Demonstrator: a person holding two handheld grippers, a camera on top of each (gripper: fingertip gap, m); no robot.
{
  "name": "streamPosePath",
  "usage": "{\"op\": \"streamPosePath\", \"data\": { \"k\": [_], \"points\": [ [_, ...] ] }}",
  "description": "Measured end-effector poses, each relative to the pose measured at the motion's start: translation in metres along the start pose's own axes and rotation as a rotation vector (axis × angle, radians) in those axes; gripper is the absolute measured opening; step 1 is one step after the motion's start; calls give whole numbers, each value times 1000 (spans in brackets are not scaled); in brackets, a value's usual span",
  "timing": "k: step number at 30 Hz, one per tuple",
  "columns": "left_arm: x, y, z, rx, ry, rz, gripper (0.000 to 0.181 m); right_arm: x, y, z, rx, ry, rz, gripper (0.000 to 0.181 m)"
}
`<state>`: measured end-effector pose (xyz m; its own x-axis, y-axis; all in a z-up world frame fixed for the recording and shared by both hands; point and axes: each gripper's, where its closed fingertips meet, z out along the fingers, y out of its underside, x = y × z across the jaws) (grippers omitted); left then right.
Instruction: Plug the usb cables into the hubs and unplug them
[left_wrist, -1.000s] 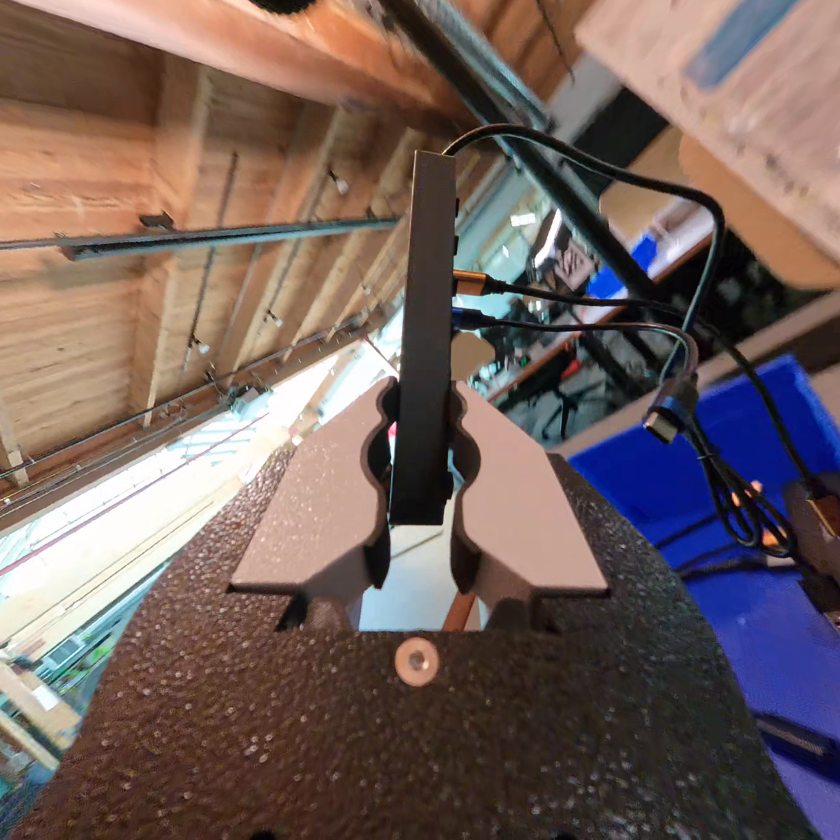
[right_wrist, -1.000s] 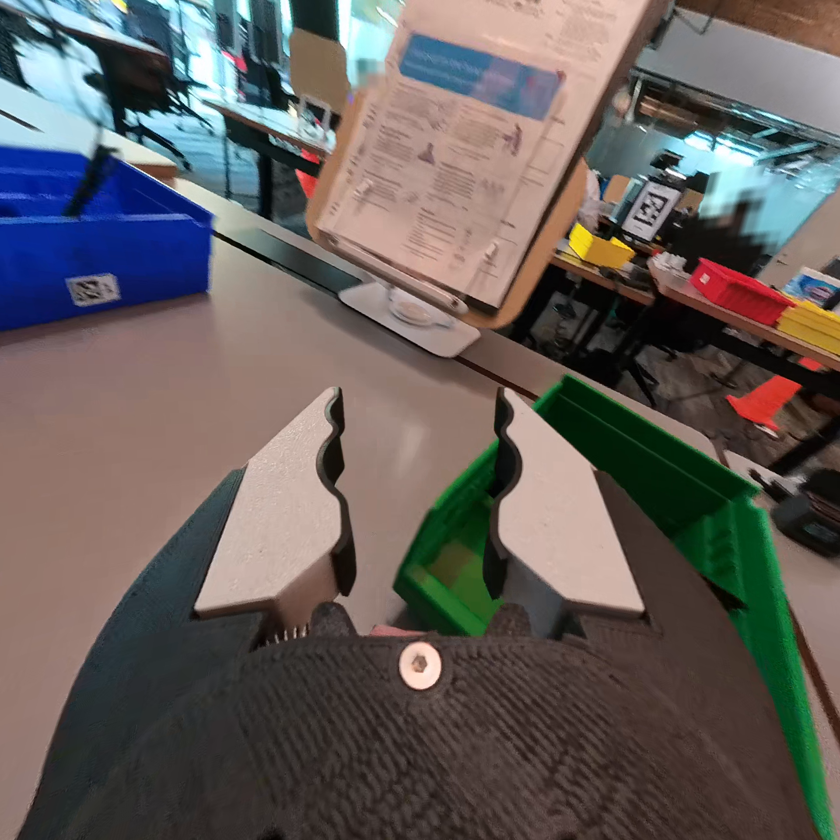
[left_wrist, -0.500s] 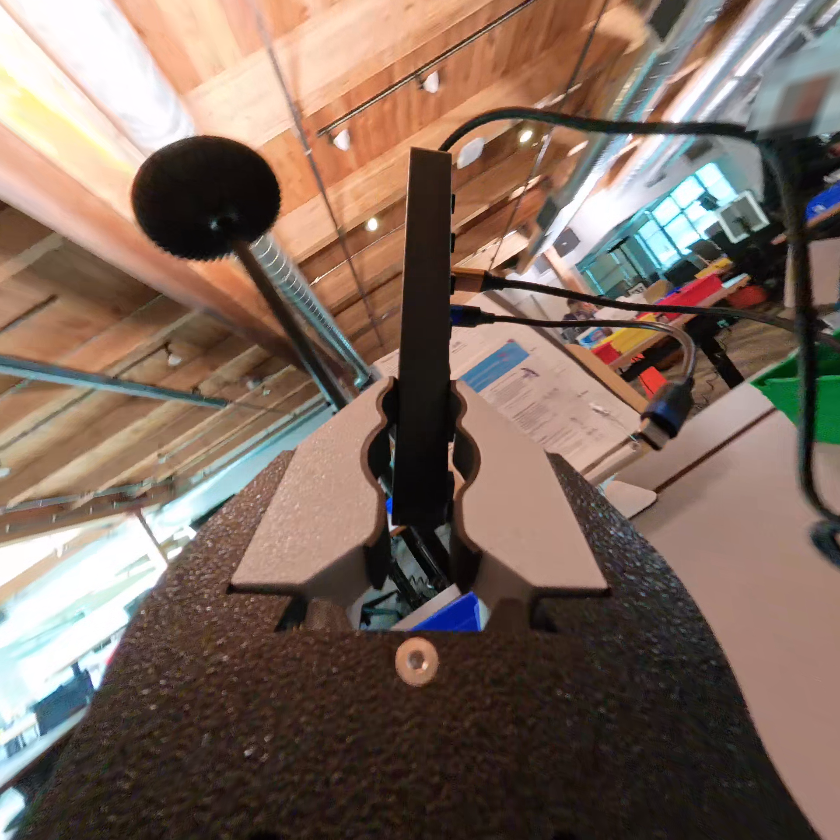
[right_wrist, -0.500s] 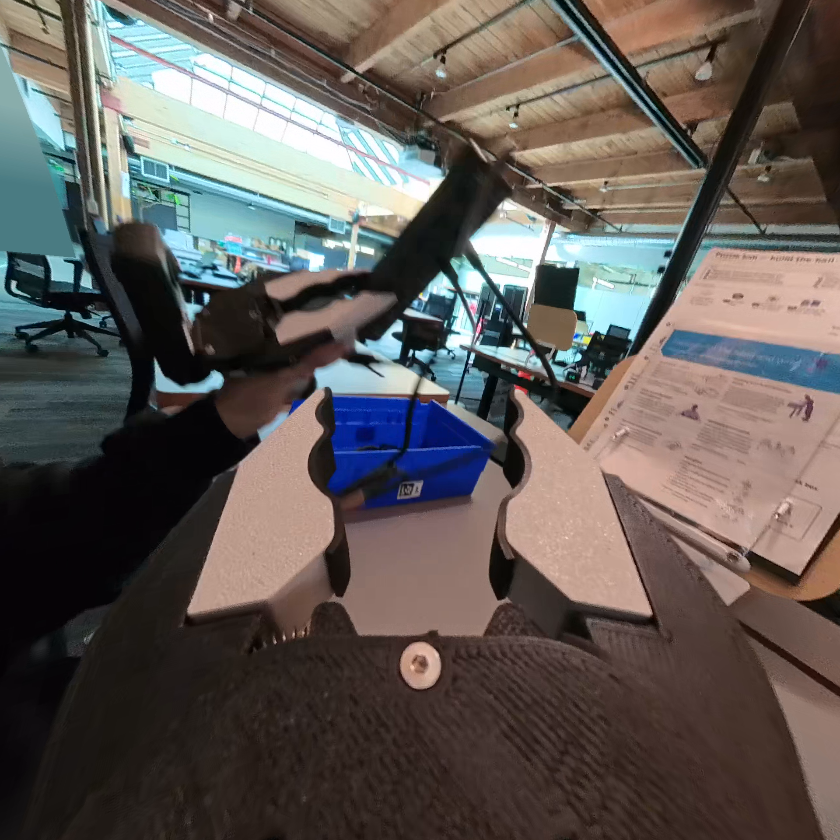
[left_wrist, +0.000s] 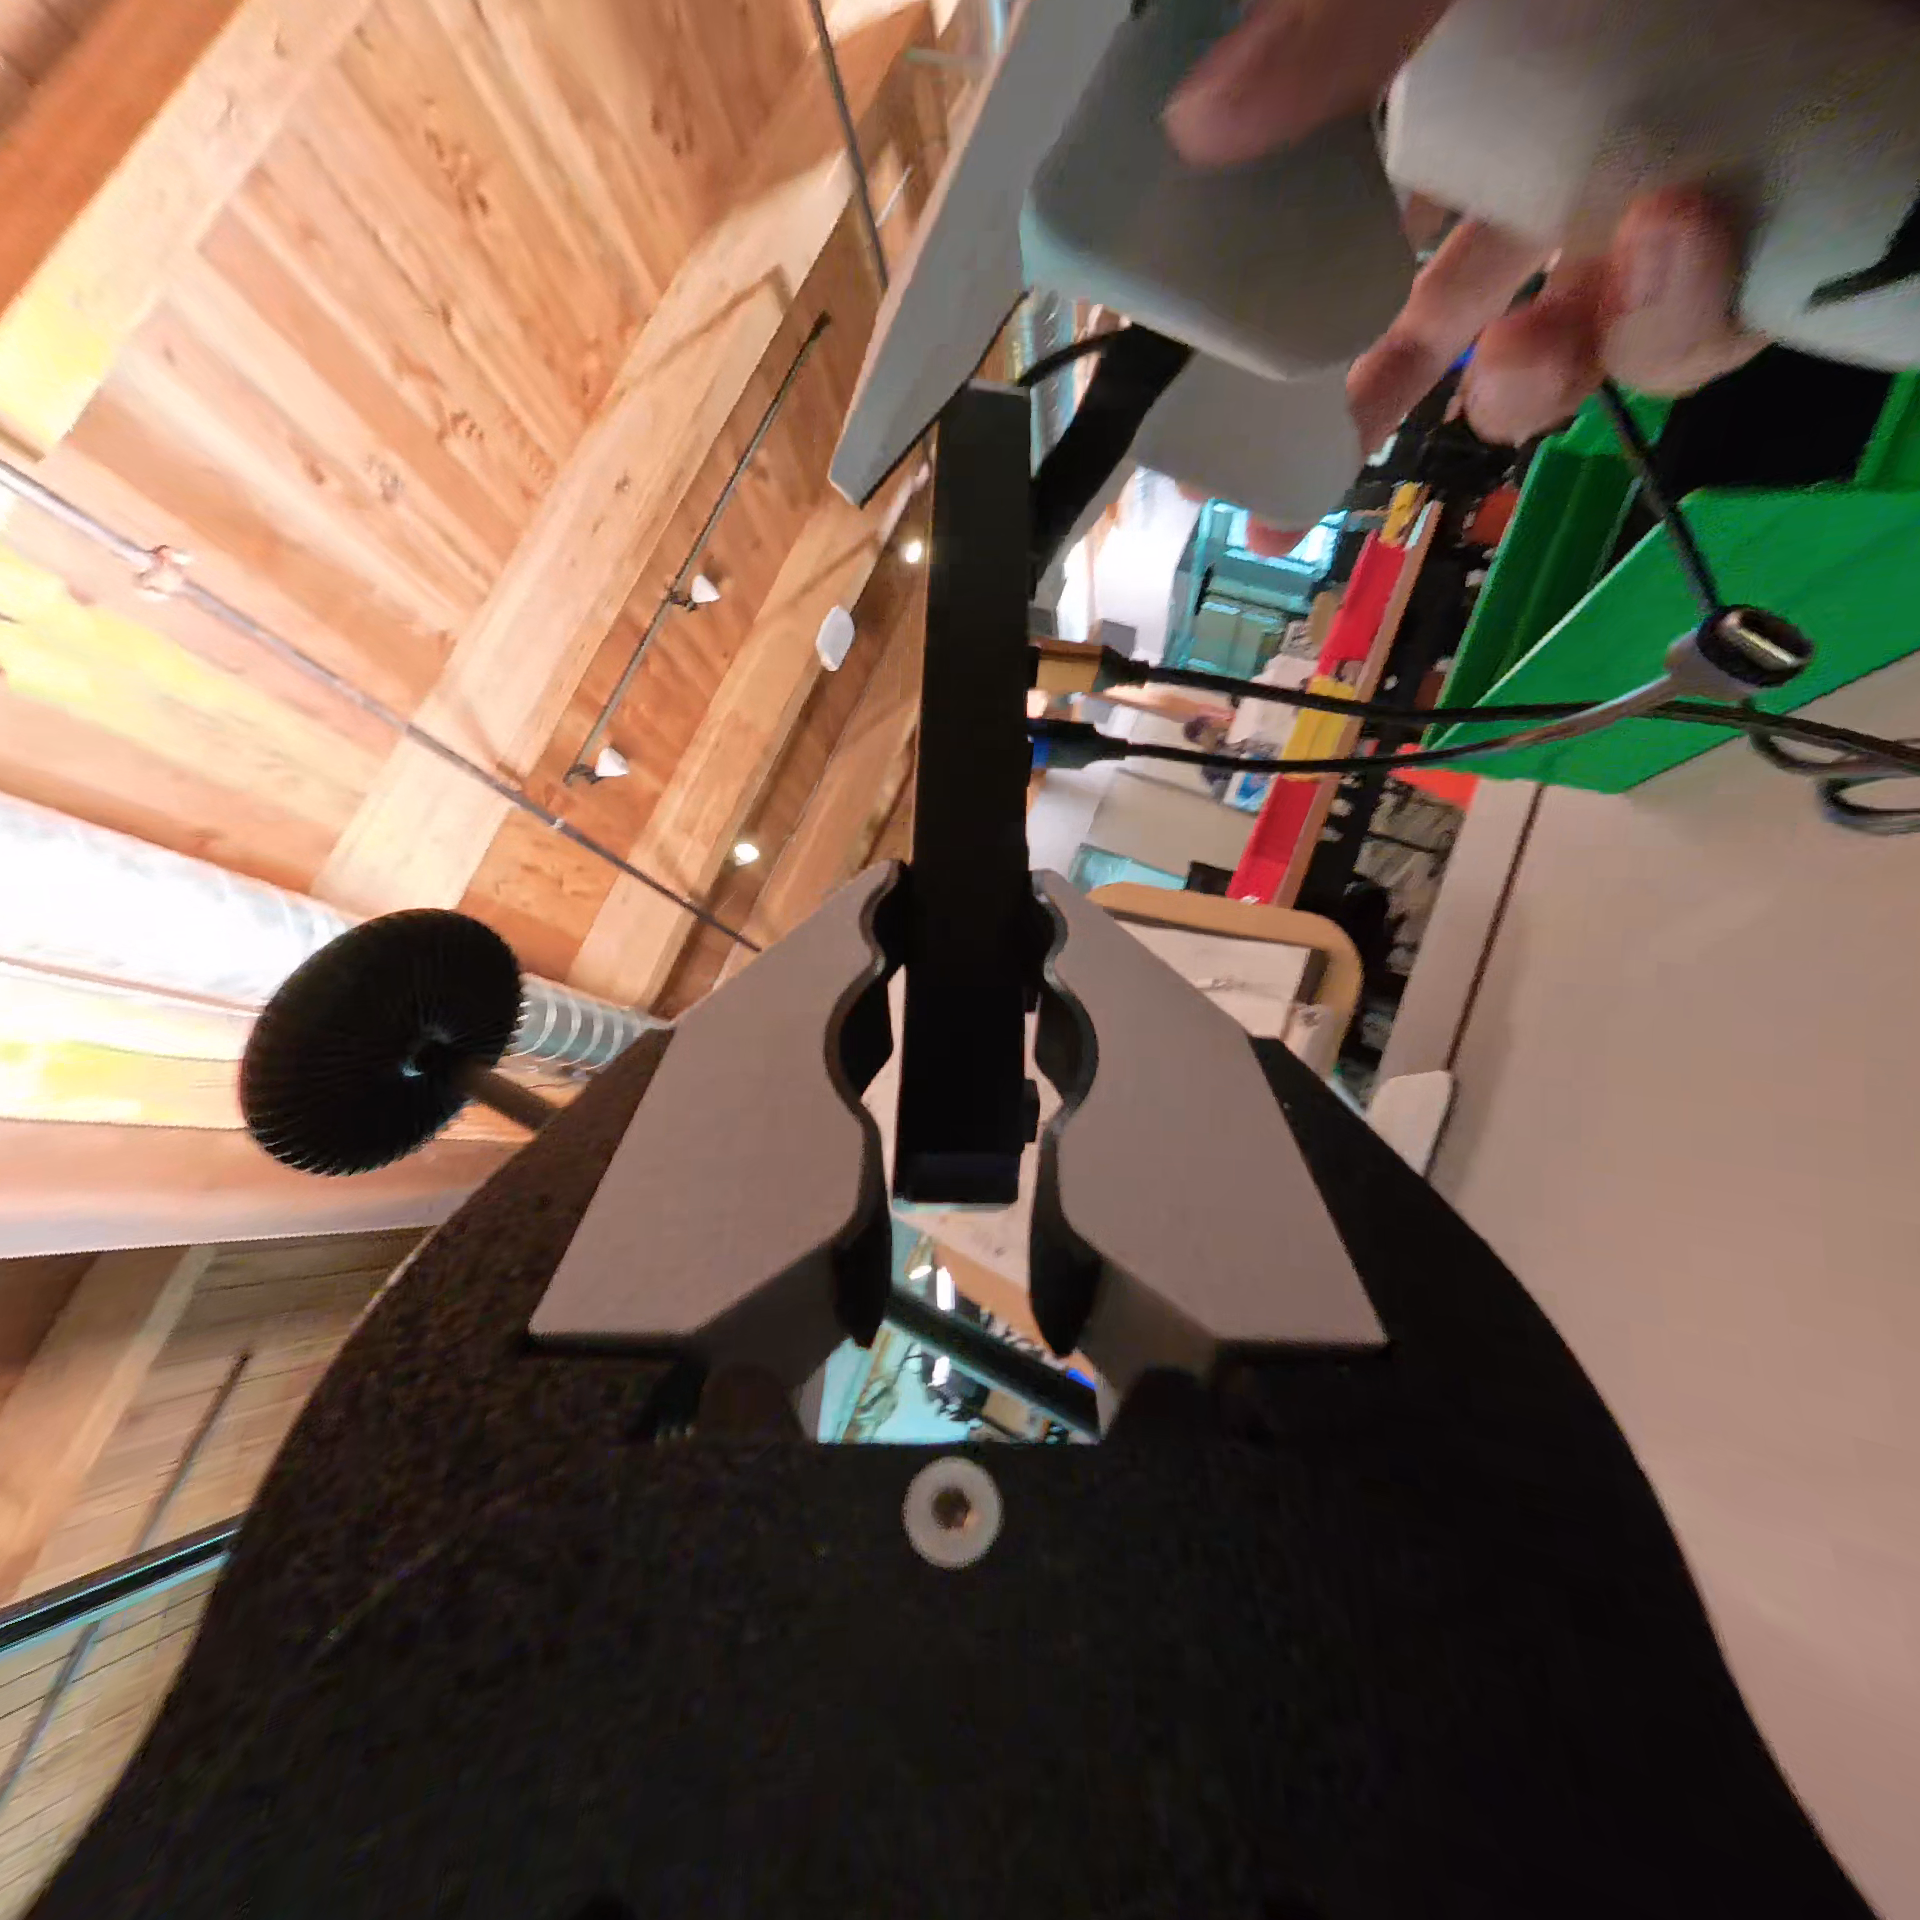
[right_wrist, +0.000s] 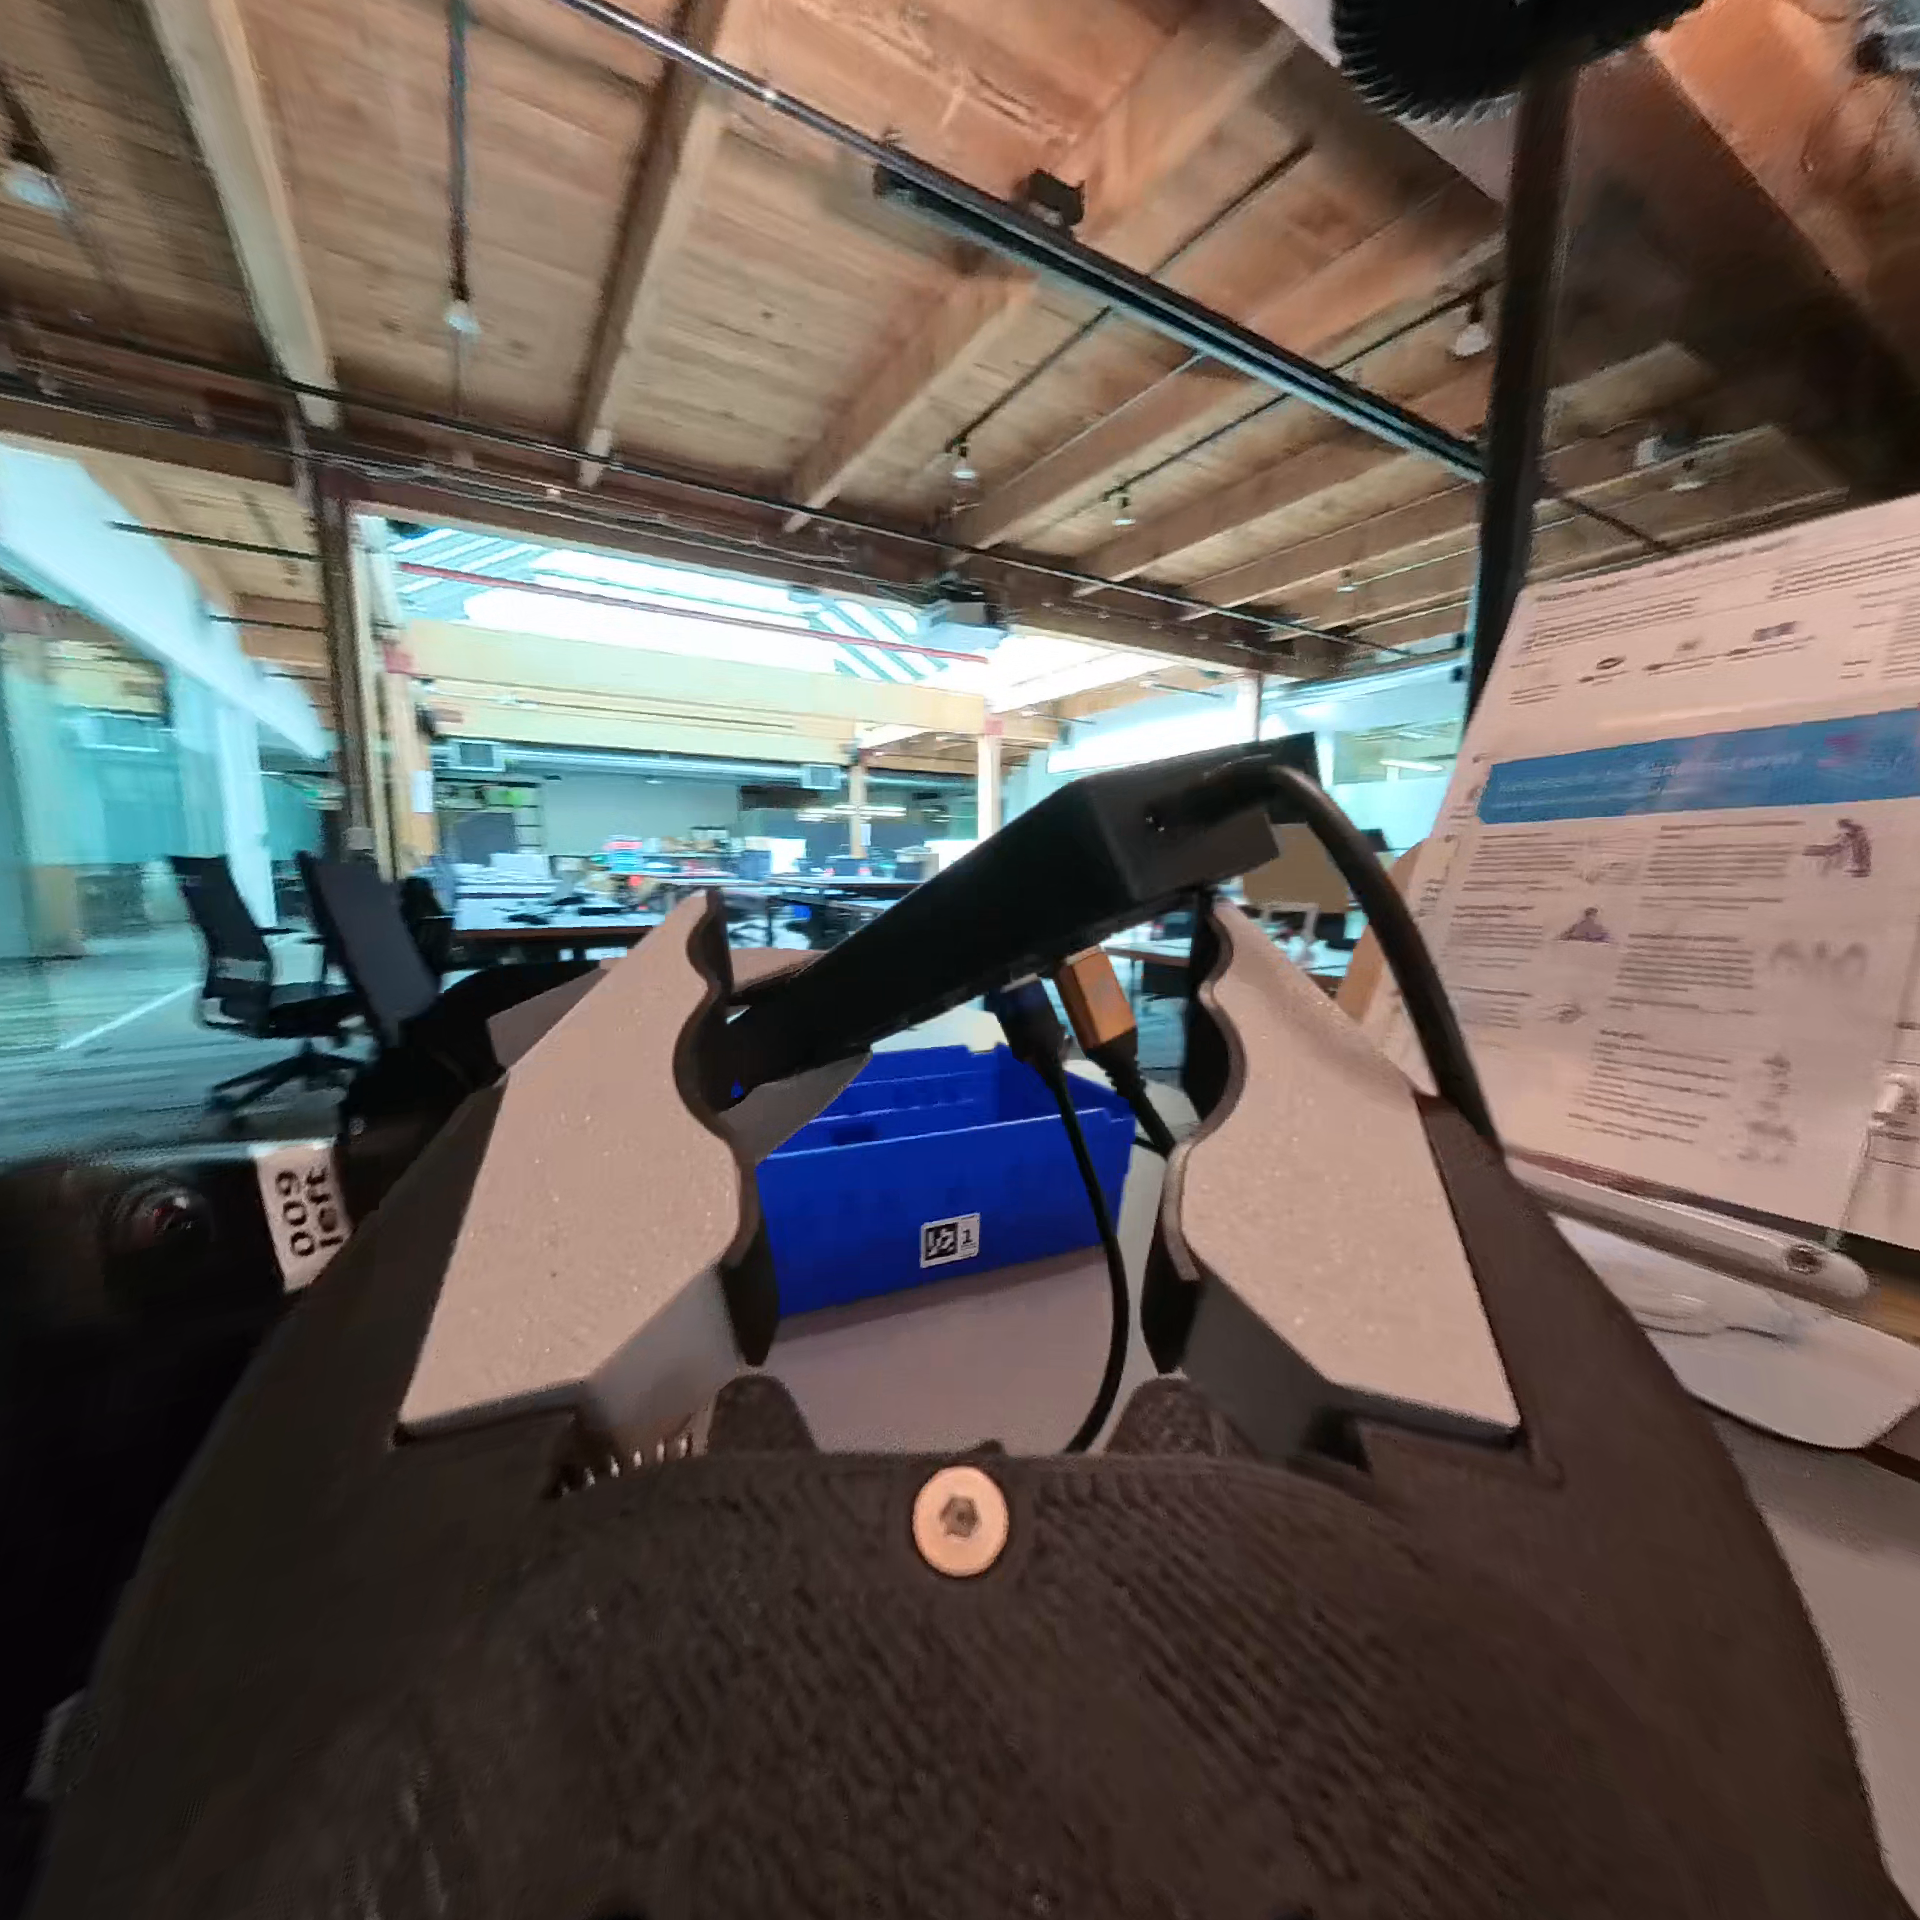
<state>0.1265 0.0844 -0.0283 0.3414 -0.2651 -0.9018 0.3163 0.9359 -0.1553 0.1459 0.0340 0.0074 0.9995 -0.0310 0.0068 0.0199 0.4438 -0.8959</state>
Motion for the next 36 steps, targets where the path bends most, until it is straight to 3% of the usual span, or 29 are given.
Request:
{"op": "streamPosePath", "data": {
  "k": [6,9,15,18,21,24,25,26,27,29,32,36],
  "points": [
    [15,-12,1,64,55,-156,19,-3,5,-6,35,-133,106,119],
    [17,-10,1,63,71,-176,19,-1,8,-4,58,-140,179,125],
    [23,-24,5,31,50,-128,19,34,16,-5,205,-44,494,109],
    [21,-26,3,39,57,-192,19,38,17,-7,226,-38,556,119],
    [31,-31,2,72,112,-200,19,35,10,-6,206,-3,441,132],
    [44,-40,1,118,136,-214,19,32,0,-10,227,-12,363,122],
    [45,-41,1,124,133,-221,19,37,-1,-14,247,1,382,109],
    [46,-42,2,132,142,-232,19,47,0,-19,260,42,409,78],
    [48,-43,2,140,159,-249,19,52,1,-24,277,34,430,61],
    [50,-43,1,139,175,-273,19,54,5,-26,292,-5,511,59],
    [51,-46,0,161,170,-264,19,49,6,-23,300,-20,527,73],
    [52,-52,-3,206,182,-285,19,32,19,-14,161,-89,500,74]
  ]
}}
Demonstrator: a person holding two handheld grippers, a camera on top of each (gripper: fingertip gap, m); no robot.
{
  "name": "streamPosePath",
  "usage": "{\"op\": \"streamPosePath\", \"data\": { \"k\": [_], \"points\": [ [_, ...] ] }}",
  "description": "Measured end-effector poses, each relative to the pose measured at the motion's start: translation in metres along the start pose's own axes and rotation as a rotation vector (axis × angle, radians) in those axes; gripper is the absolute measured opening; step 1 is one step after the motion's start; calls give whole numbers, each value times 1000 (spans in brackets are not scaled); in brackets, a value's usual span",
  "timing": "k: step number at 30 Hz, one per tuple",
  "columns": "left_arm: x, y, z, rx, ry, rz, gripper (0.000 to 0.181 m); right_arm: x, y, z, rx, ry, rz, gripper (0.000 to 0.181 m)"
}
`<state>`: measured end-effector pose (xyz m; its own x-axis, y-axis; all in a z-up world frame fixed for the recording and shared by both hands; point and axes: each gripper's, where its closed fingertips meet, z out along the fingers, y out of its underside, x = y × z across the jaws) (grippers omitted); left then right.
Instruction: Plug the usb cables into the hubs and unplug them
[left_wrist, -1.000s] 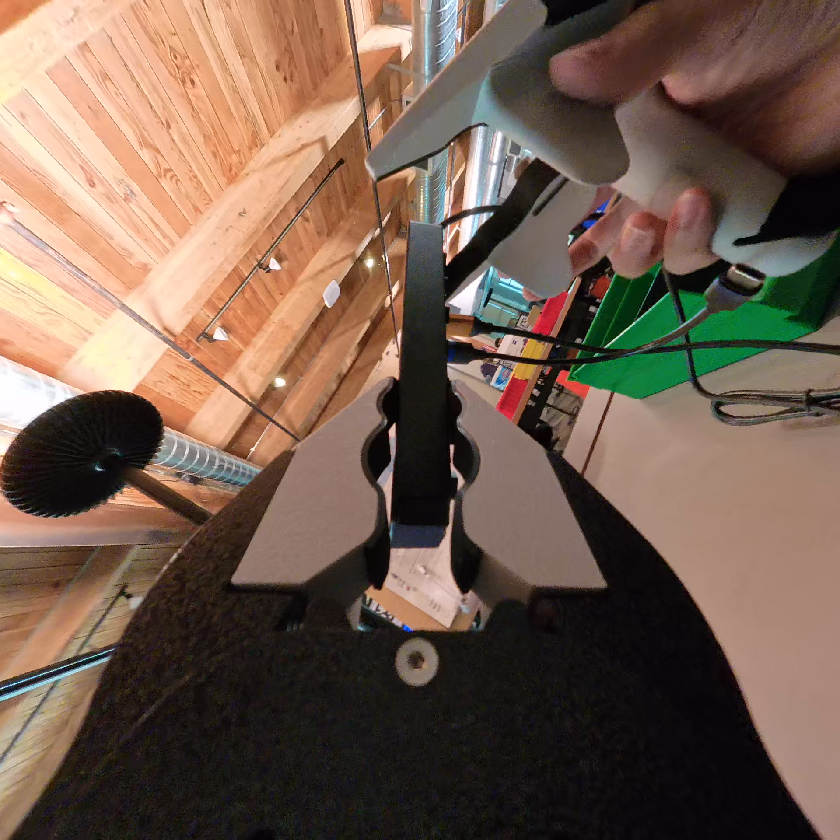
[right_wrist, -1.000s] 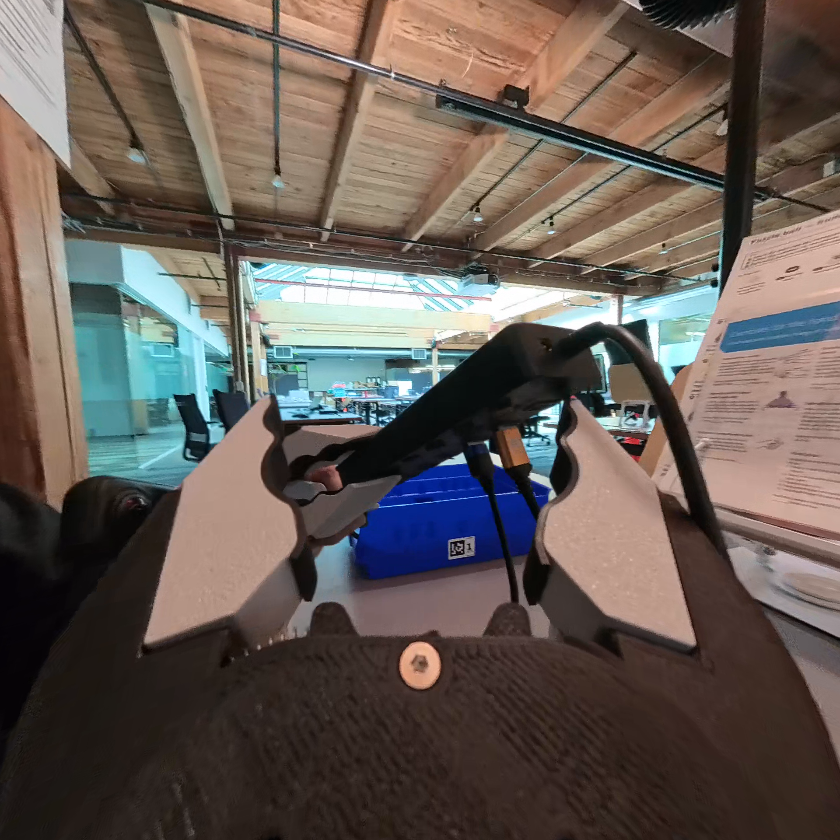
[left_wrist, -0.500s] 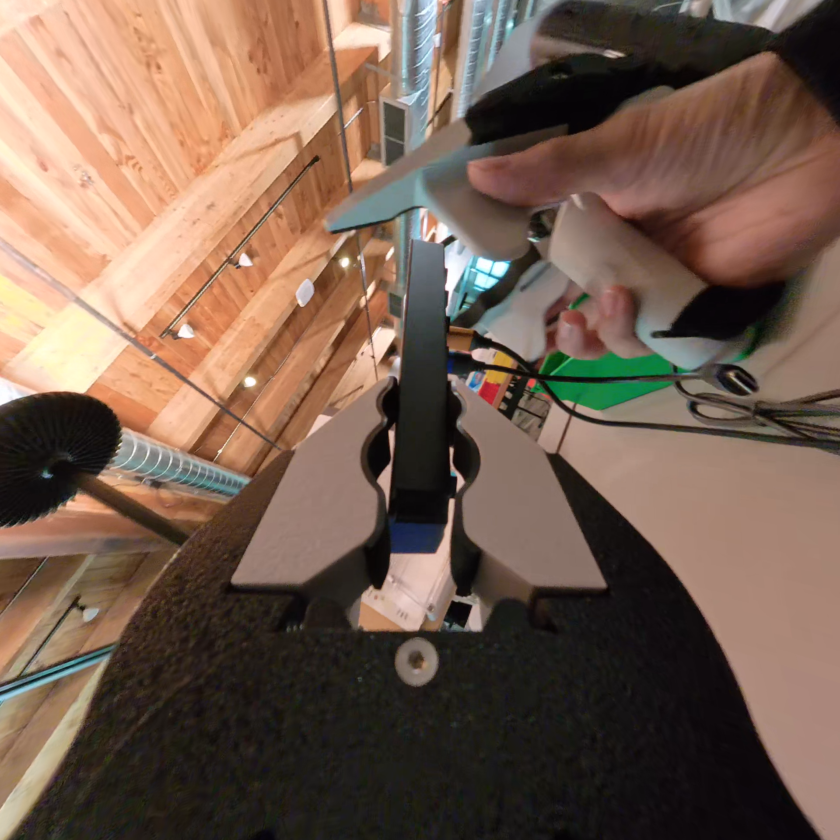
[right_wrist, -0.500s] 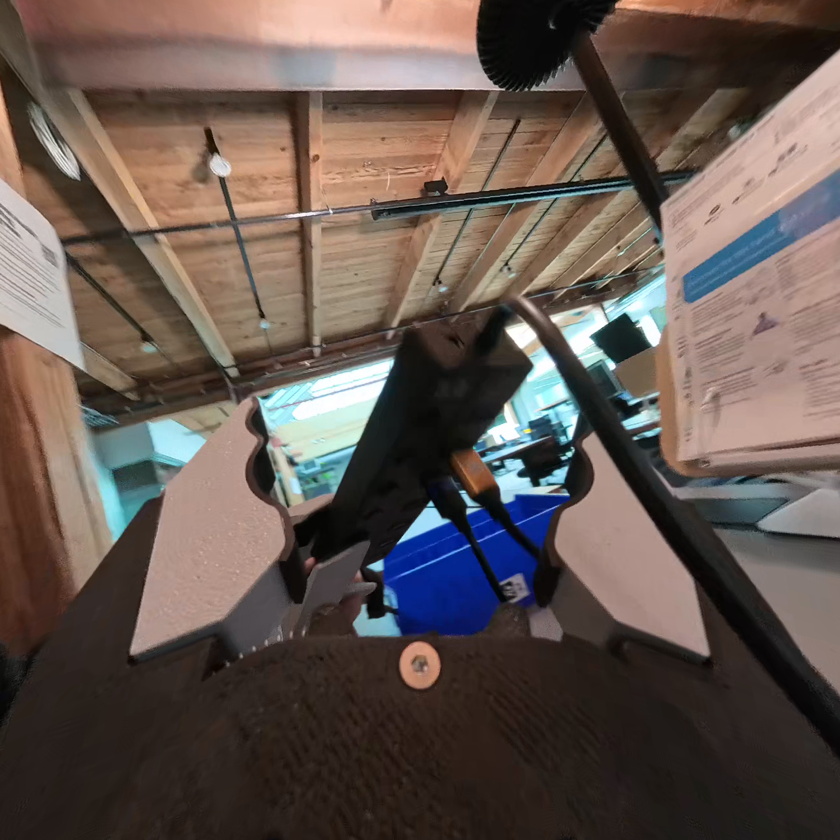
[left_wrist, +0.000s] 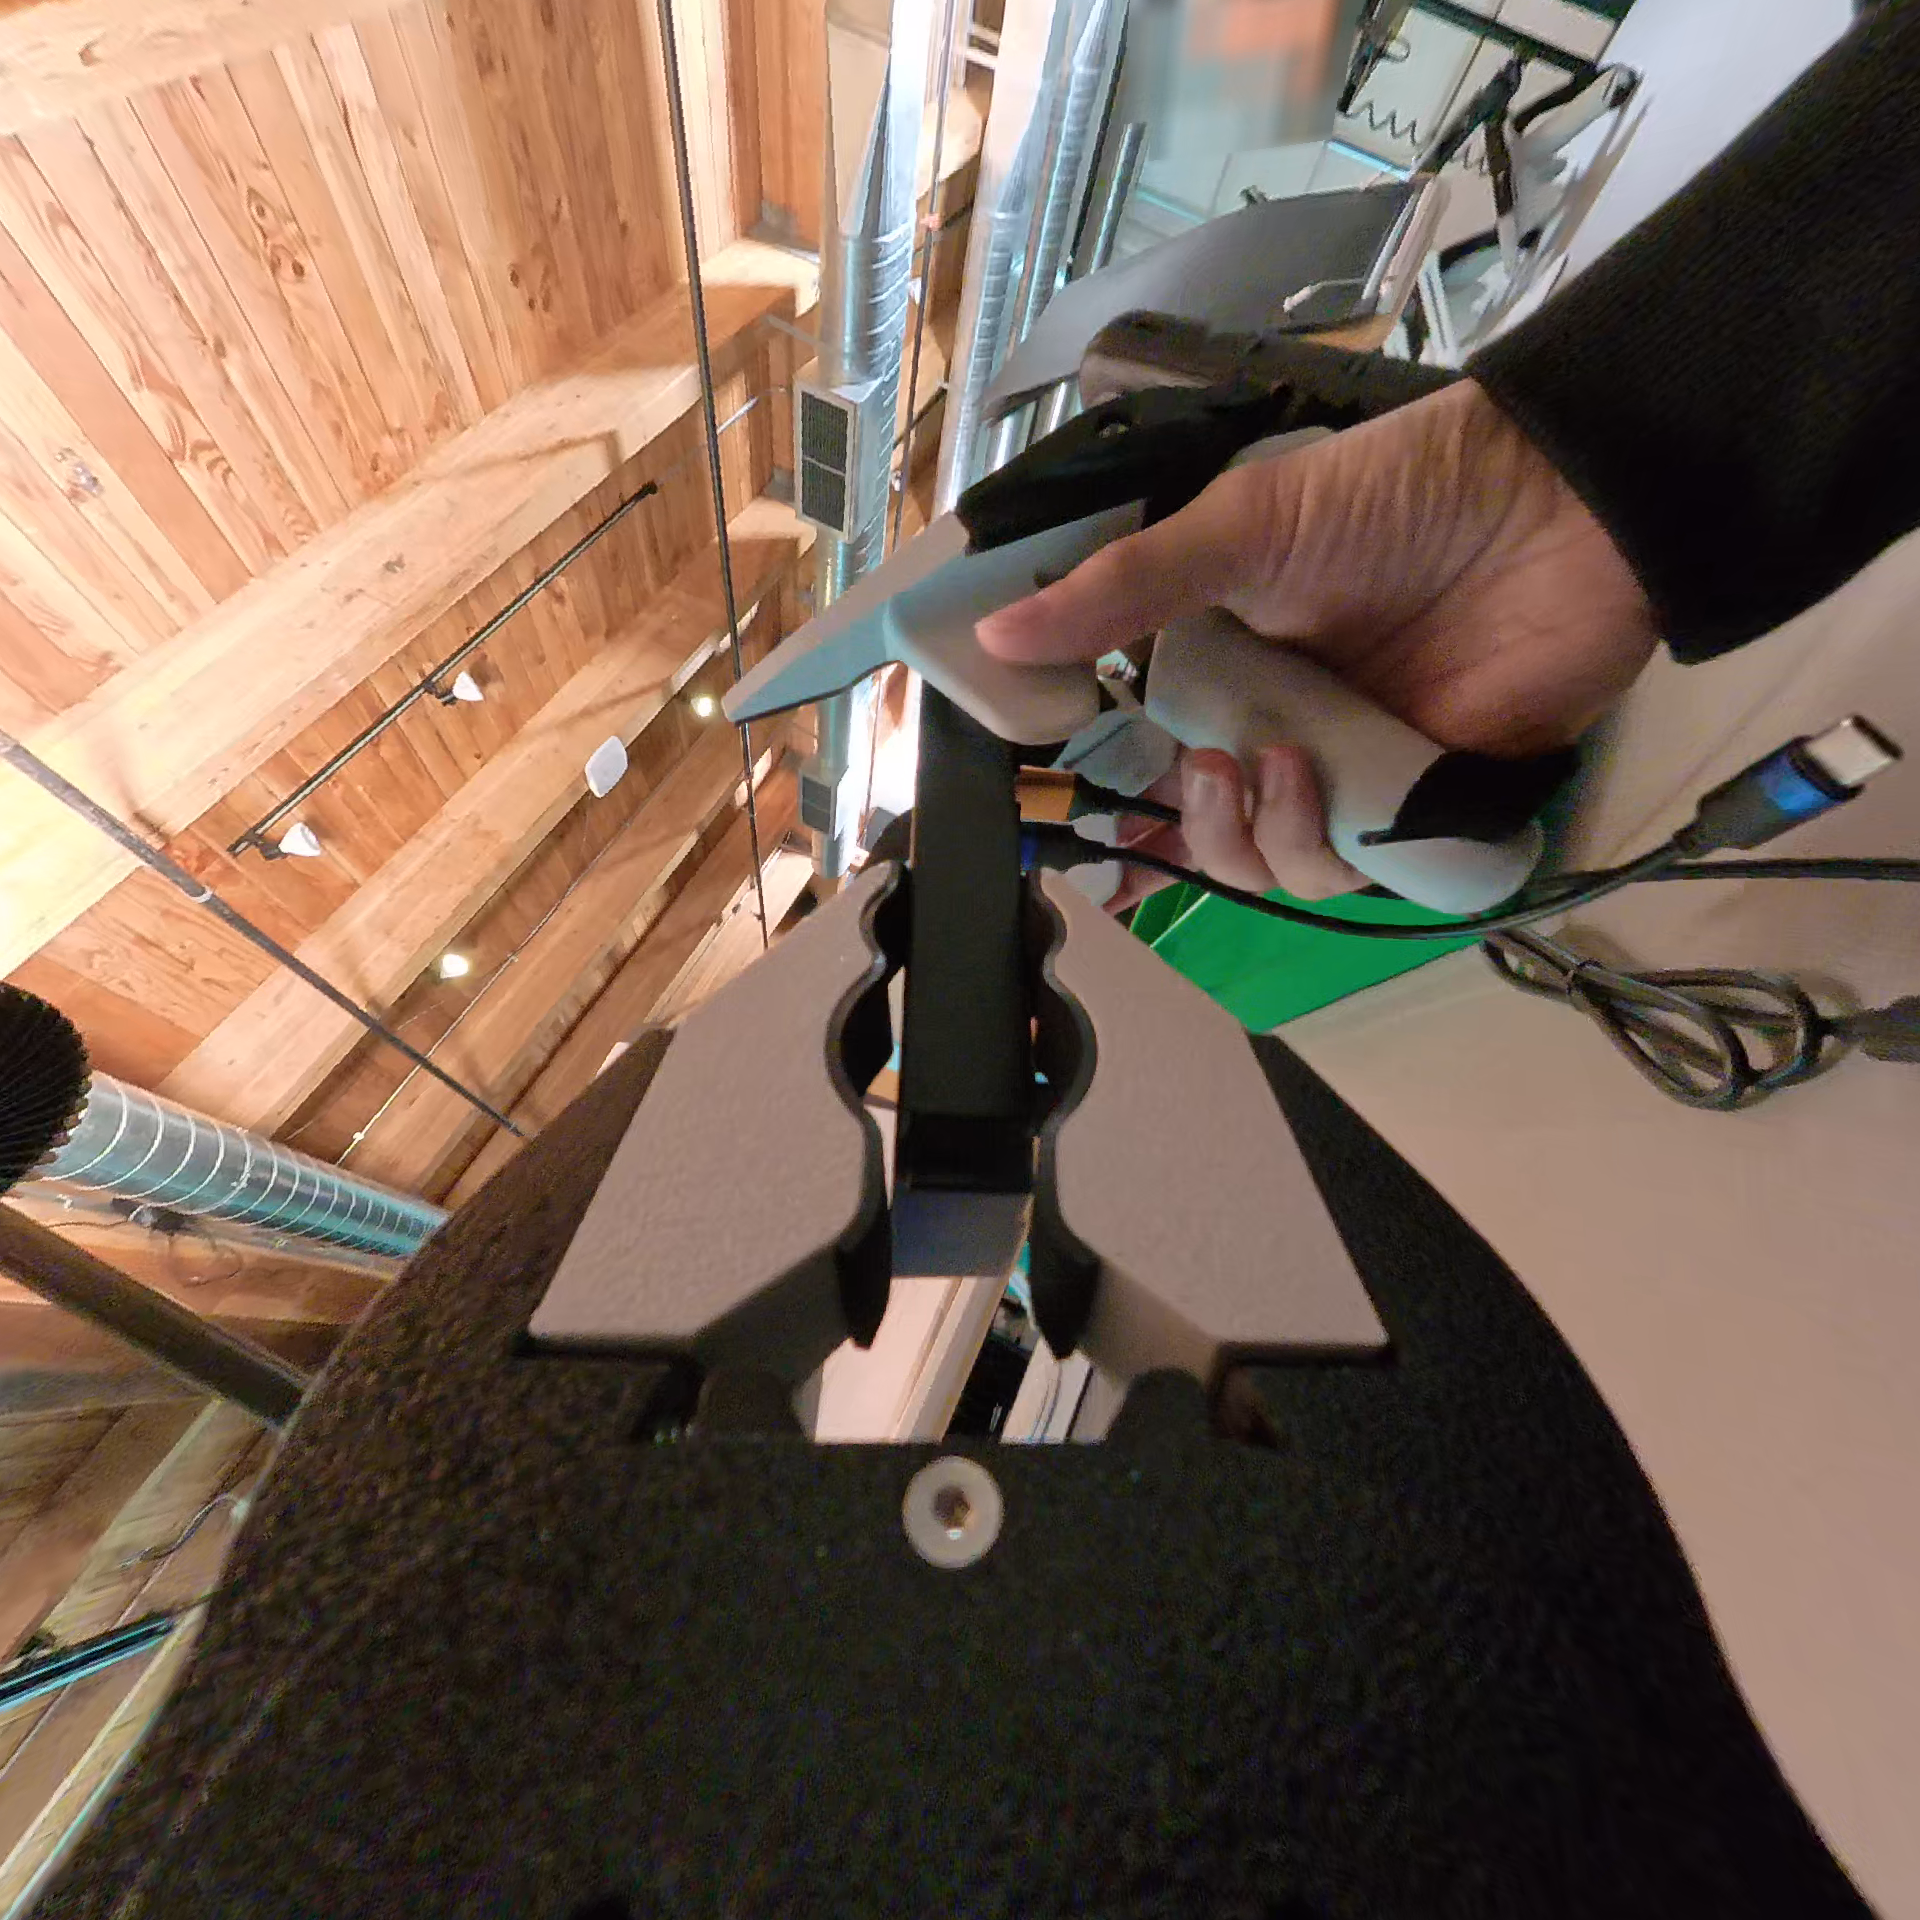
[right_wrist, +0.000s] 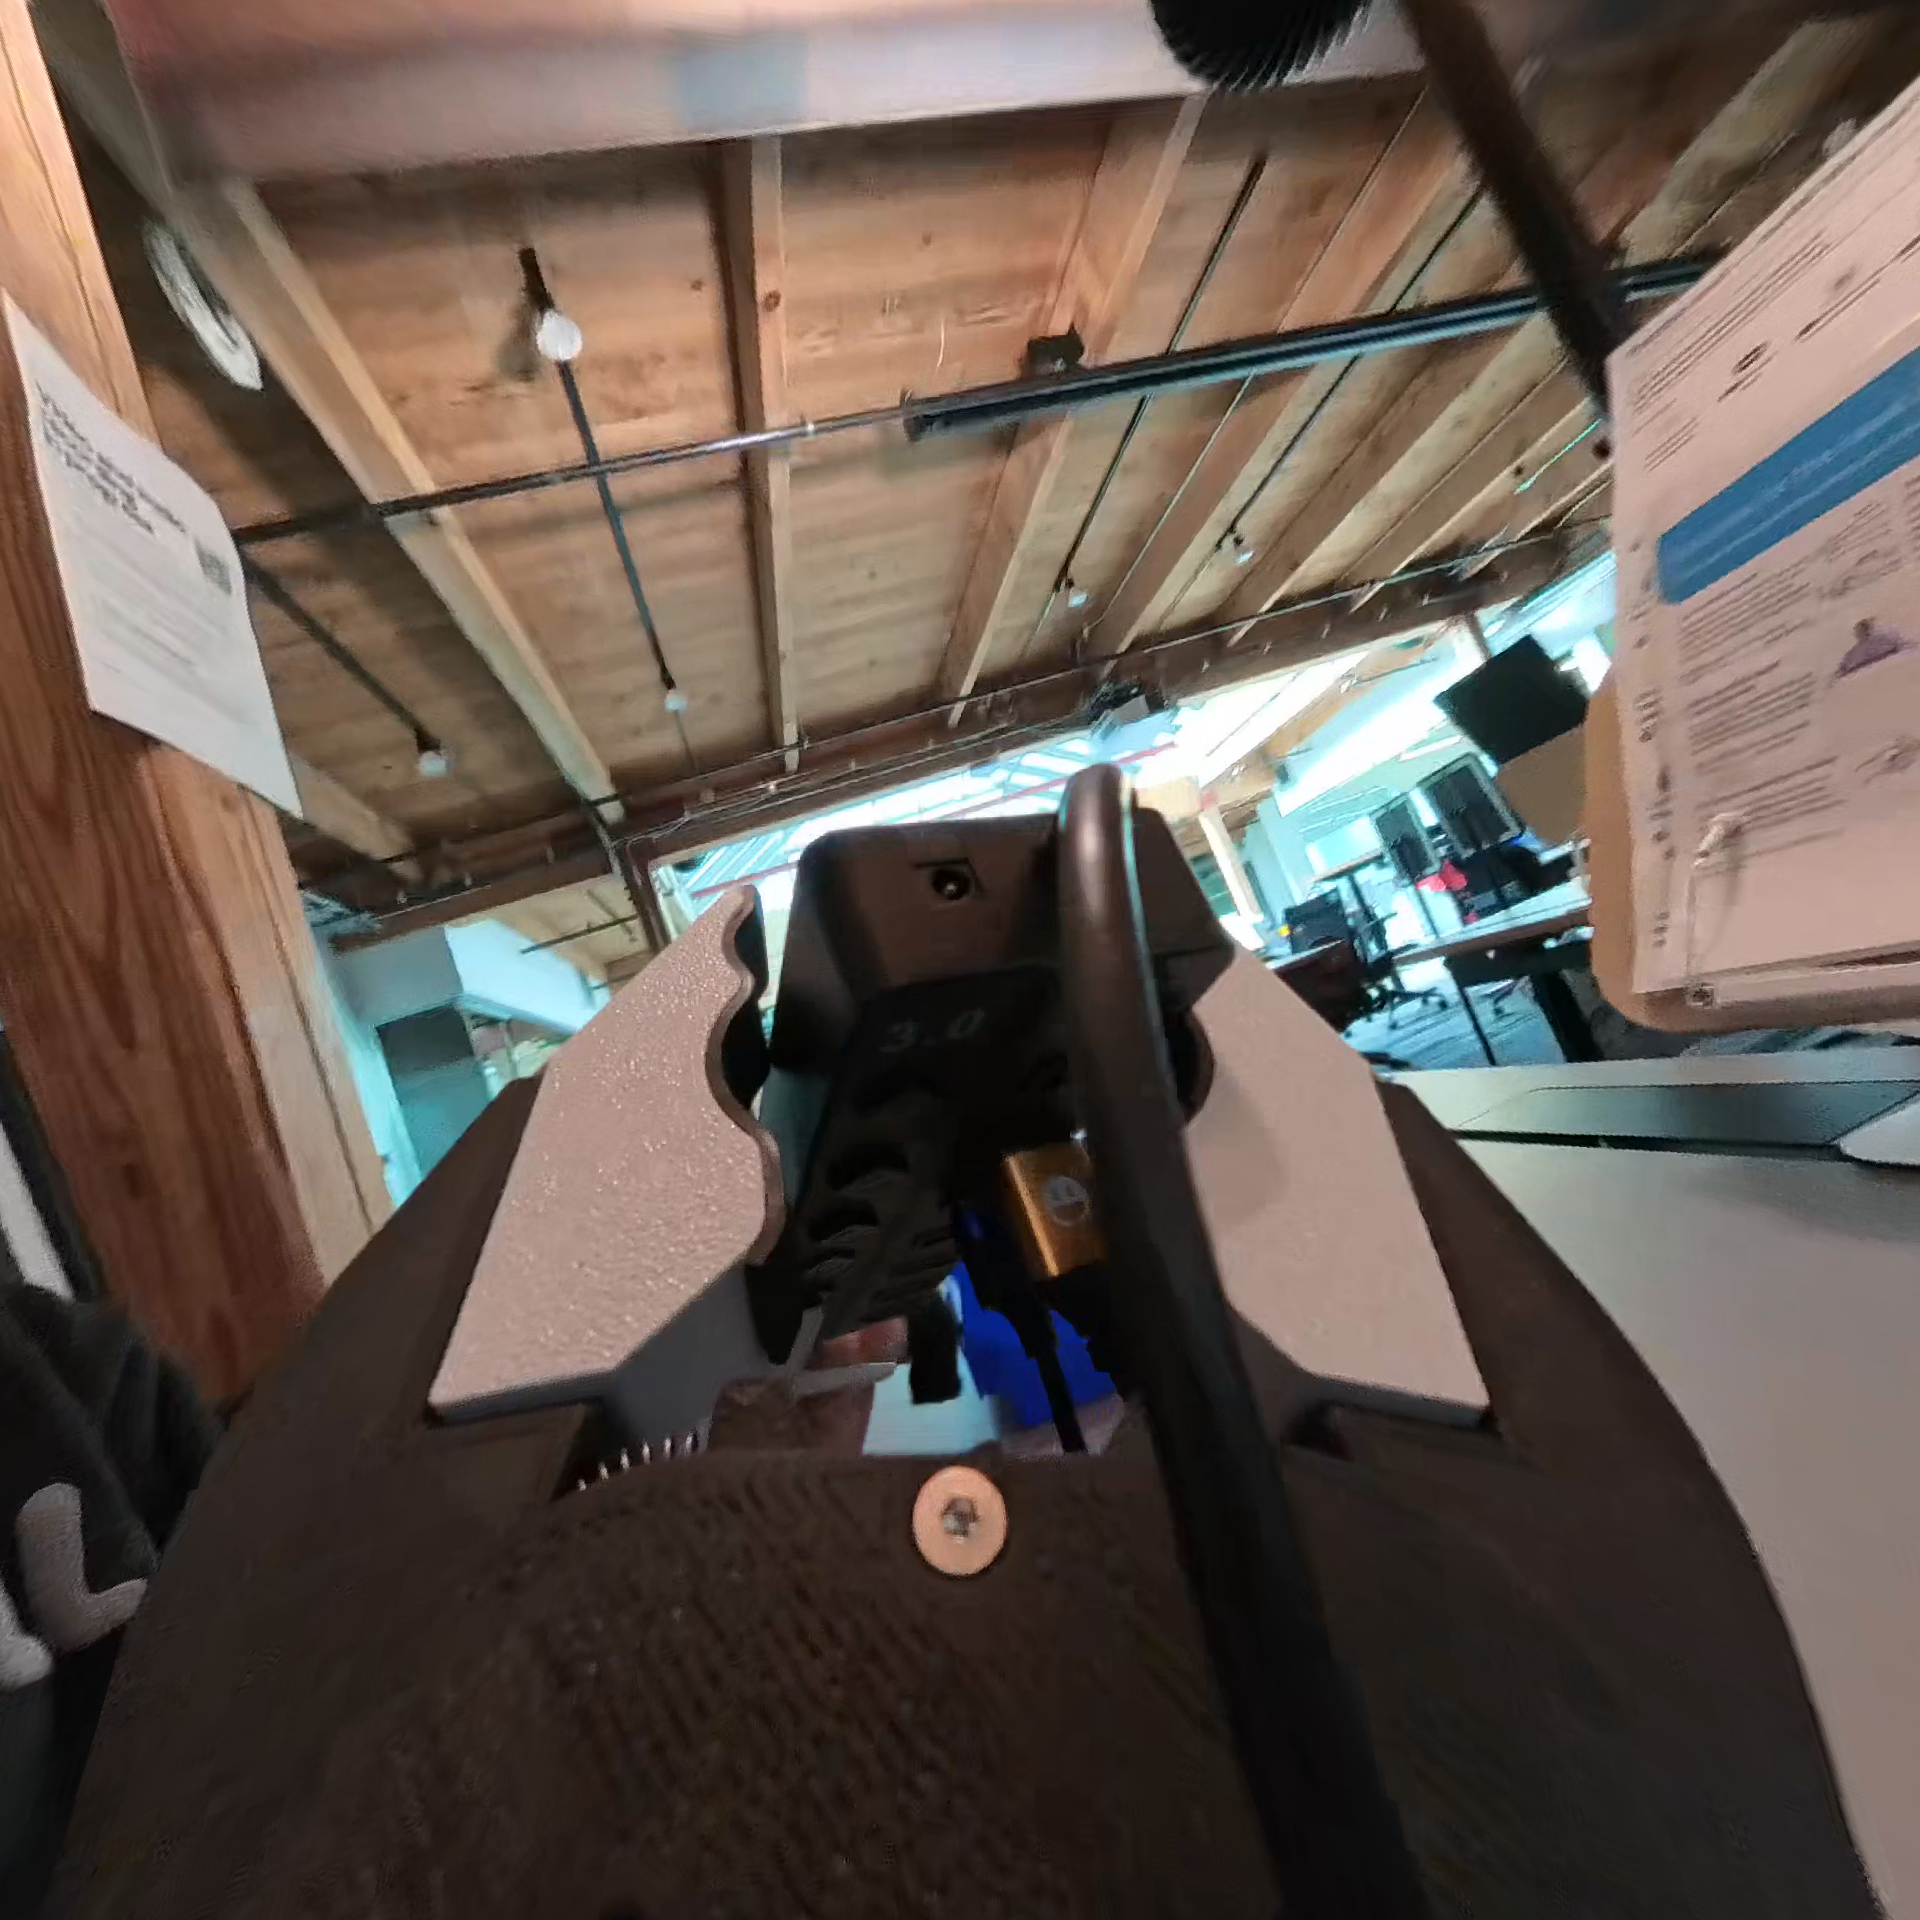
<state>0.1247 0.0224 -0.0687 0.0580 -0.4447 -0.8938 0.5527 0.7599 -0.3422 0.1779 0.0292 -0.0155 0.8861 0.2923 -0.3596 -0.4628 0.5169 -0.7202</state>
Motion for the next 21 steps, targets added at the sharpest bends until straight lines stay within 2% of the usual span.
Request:
{"op": "streamPosePath", "data": {
  "k": [4,6,9,11,12,13,16,21],
  "points": [
    [2,8,0,-2,29,-18,20,-4,0,0,-7,-7,-56,71],
    [7,21,2,-71,83,-77,25,0,3,2,-43,39,-131,70],
    [13,31,1,-122,209,-295,38,-8,9,6,-129,53,-295,70],
    [17,41,-3,-201,336,-501,49,-11,13,7,-211,74,-432,70],
    [20,43,-7,-237,412,-611,58,-10,16,7,-259,85,-503,70],
    [23,44,-12,-267,482,-711,74,-10,21,6,-313,87,-570,70],
    [26,44,-27,-330,623,-964,96,-5,39,0,-463,70,-682,70],
    [25,46,-27,-286,626,-1052,98,-14,71,-4,-595,-56,-726,70]
  ]
}}
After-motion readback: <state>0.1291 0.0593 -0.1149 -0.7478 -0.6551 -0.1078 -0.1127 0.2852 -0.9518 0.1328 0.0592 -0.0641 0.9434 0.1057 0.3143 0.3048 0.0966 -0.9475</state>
